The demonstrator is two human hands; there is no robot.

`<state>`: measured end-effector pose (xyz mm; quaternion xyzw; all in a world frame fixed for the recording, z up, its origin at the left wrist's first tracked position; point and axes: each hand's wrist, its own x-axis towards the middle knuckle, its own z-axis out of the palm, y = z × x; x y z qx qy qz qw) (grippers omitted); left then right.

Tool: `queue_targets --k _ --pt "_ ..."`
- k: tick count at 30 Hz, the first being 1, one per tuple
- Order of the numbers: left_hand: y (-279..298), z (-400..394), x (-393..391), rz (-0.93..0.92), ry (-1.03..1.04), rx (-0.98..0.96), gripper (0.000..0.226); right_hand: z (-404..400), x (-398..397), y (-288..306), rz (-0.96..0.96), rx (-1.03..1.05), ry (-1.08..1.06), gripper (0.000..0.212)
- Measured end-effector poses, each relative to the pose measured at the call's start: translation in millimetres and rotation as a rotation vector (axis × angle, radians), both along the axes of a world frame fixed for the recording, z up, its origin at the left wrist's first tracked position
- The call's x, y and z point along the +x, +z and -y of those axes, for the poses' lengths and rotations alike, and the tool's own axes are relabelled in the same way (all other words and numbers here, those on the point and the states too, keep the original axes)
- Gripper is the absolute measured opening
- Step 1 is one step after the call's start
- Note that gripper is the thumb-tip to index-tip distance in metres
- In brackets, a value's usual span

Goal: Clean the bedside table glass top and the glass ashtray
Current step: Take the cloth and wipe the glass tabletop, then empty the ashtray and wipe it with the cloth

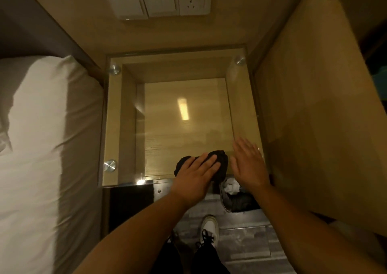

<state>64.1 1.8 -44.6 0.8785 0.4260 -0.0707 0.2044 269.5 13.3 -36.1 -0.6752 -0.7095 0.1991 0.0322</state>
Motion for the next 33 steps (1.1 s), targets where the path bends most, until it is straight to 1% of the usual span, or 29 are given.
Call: queue_targets --k 2,6,8,11,15,18,21,23,26,27,28,31,33 --pt "3 0 -1 -0.017 -0.008 -0.001 0.061 17 -2 4 -0.001 -0.011 0.057 0.062" --pt "11 3 -10 0.022 -0.048 -0.011 0.068 32 -6 6 0.016 -0.034 0.17 0.069" --pt "13 3 -18 -0.018 -0.04 0.043 0.075 34 -8 7 0.048 -0.03 0.221 0.072" --pt "14 0 -34 -0.095 0.029 0.123 0.075 30 -15 8 0.124 -0.007 0.319 0.076" --pt "9 -6 -44 -0.171 0.007 0.093 0.073 23 -31 1 0.189 0.005 0.404 0.074" --pt "8 -1 -42 -0.146 -0.016 0.116 0.065 21 -40 -3 0.196 0.052 0.389 0.068" --pt "15 3 -41 -0.108 -0.005 0.141 0.06 30 -45 -1 0.135 0.122 0.319 0.06" --pt "18 3 -37 -0.169 -0.04 0.121 0.059 39 -50 2 0.117 0.144 0.266 0.053" --pt "25 4 -30 -0.208 -0.104 0.104 0.055 55 -58 10 0.131 0.101 0.196 0.043" --pt "30 6 -29 -0.223 -0.16 0.09 0.052 60 -60 13 0.146 0.074 0.172 0.041" --pt "32 8 -30 -0.208 -0.217 0.092 0.05 68 -61 17 0.156 0.046 0.148 0.04" --pt "41 19 -27 -0.162 -0.295 0.002 0.043 99 -55 25 0.145 -0.021 0.087 0.039" --pt "58 30 -15 -0.181 -0.357 -0.029 0.036 124 -47 35 0.146 -0.058 0.044 0.041"
